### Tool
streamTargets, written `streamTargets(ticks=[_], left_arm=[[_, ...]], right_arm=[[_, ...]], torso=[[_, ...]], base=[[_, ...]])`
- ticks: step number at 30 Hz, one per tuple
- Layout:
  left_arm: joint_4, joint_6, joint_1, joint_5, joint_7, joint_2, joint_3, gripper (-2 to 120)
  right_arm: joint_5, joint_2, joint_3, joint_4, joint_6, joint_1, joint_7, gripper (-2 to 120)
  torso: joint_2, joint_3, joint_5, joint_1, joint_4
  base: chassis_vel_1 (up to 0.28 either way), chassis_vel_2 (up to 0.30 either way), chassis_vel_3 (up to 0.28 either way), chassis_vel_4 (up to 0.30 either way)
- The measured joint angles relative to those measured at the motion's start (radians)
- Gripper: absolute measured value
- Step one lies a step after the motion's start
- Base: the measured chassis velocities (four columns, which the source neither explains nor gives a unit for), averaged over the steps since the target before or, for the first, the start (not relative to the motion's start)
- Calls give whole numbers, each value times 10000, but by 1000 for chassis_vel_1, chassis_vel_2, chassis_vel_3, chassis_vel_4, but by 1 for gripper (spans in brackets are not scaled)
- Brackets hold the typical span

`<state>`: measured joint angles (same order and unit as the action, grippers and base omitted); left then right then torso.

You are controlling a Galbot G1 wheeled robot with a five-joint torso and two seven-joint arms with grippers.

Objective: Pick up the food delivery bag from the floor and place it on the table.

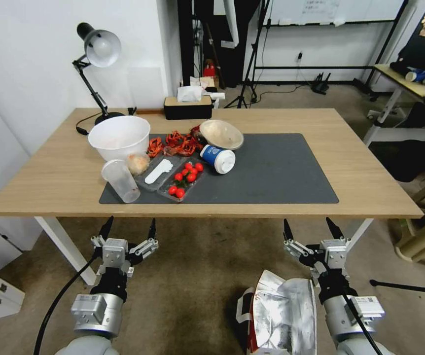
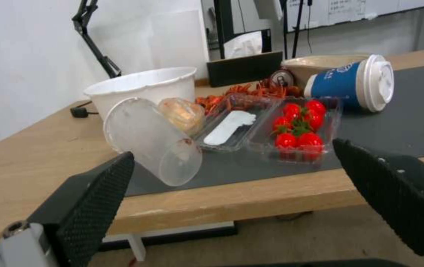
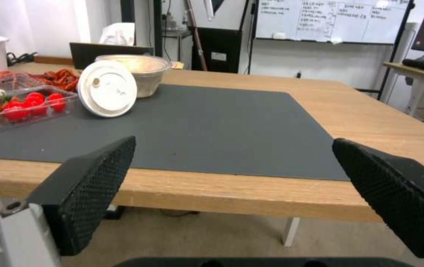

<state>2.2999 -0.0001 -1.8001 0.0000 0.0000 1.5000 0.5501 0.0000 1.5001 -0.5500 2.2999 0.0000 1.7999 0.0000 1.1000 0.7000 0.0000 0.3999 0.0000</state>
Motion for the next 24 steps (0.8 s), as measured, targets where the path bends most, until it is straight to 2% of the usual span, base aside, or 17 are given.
streamTargets(ticks=[9, 13, 14, 16, 17, 20, 21, 23, 24], left_arm=[[0, 0, 0, 0, -6, -2, -2, 100], [0, 59, 35, -160, -255, -130, -104, 100], [14, 277, 152, -652, -967, -507, -436, 100], [19, 313, 170, -727, -1076, -566, -485, 100], [54, 523, 269, -1197, -1757, -920, -800, 100], [99, 768, 433, -1993, -2909, -1520, -1326, 100], [99, 768, 433, -1993, -2909, -1520, -1326, 100], [-55, 135, 255, -2160, -3133, -1617, -1523, 100], [-55, 135, 255, -2160, -3133, -1617, -1523, 100]], right_arm=[[0, 0, 0, 0, 0, 0, 1, 100], [109, 1, -54, 15, -43, -1, -95, 100], [849, 12, -499, 175, -414, -22, -888, 100], [1030, 16, -605, 215, -505, -27, -1072, 100], [1603, 26, -941, 337, -784, -50, -1681, 100], [2110, -146, -1226, 178, -808, -177, -2048, 100], [2110, -146, -1226, 178, -808, -177, -2048, 100], [2232, -234, -1346, 72, -769, -250, -2064, 100], [2232, -234, -1346, 72, -769, -250, -2064, 100]], torso=[[0, 0, 0, 0, 0], [0, 0, 1, 0, 2], [0, 0, -2, 0, 1], [0, 0, -1, 0, 0], [0, 0, -3, 1, -1], [0, 0, 2, 1, -3], [0, 0, 2, 1, -3], [0, 0, 0, 1, 1], [0, 0, 0, 1, 1]], base=[[0, 0, 0, 0], [0, 0, 0, 0], [0, 0, 0, 0], [0, 0, 0, 0], [0, 0, 0, 0], [0, 0, 0, 0], [0, 0, 0, 0], [0, 0, 0, 0], [0, 0, 0, 0]])
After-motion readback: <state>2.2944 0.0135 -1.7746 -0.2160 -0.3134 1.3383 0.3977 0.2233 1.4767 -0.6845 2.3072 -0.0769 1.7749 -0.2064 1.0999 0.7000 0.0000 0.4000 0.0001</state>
